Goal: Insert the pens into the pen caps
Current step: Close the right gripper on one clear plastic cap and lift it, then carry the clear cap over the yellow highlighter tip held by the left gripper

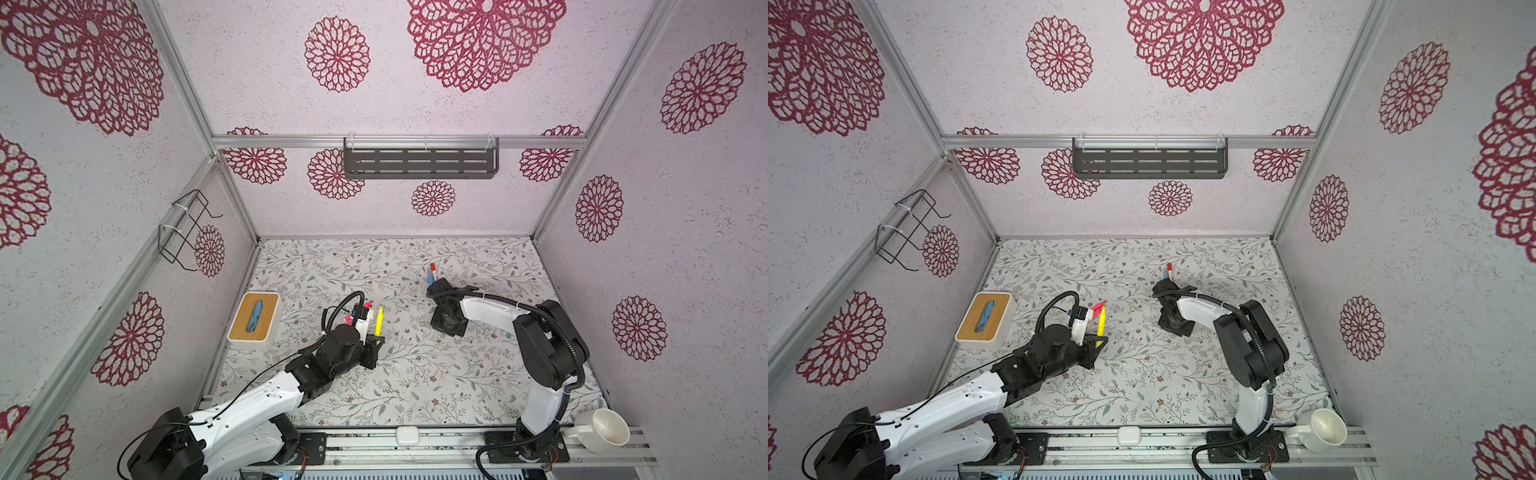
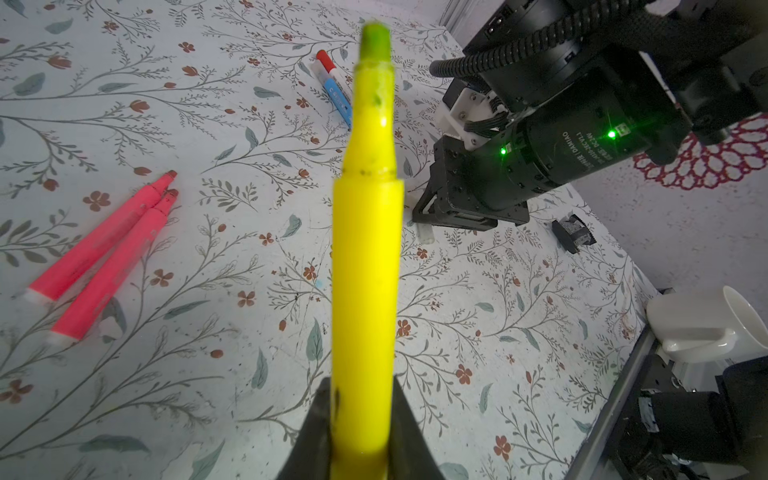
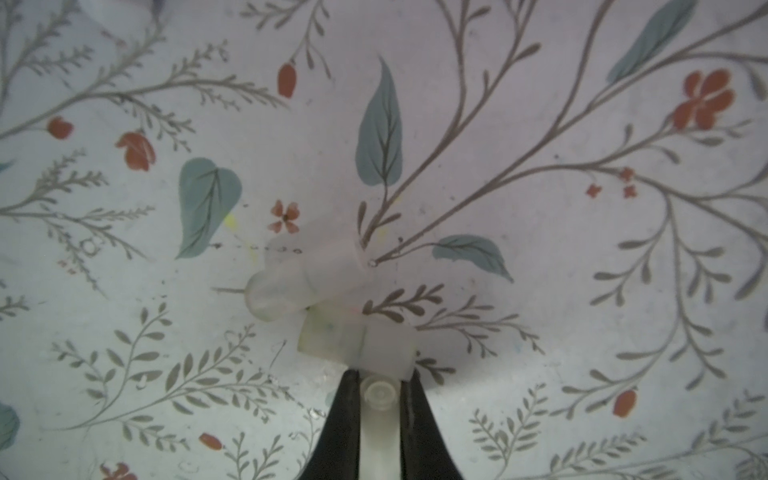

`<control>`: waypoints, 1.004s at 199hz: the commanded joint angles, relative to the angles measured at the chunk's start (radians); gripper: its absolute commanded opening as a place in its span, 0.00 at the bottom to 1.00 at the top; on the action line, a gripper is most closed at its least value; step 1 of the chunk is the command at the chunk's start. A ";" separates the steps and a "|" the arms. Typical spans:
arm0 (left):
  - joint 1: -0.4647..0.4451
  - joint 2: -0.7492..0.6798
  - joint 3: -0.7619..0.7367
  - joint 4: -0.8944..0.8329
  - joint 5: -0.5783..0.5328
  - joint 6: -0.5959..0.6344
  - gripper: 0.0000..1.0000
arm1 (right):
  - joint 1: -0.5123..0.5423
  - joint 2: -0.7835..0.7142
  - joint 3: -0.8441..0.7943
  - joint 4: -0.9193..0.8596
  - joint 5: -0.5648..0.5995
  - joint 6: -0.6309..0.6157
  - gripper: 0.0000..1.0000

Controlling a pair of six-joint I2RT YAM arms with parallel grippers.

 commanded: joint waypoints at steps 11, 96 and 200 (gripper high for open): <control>0.005 -0.015 0.008 -0.007 -0.004 0.019 0.00 | 0.022 -0.077 -0.008 -0.060 -0.005 -0.043 0.00; 0.004 -0.067 -0.023 0.049 0.034 0.003 0.00 | 0.027 -0.381 -0.090 0.158 -0.142 -0.169 0.00; -0.022 -0.047 -0.061 0.298 0.178 -0.008 0.00 | 0.026 -0.781 -0.489 0.996 -0.506 -0.172 0.00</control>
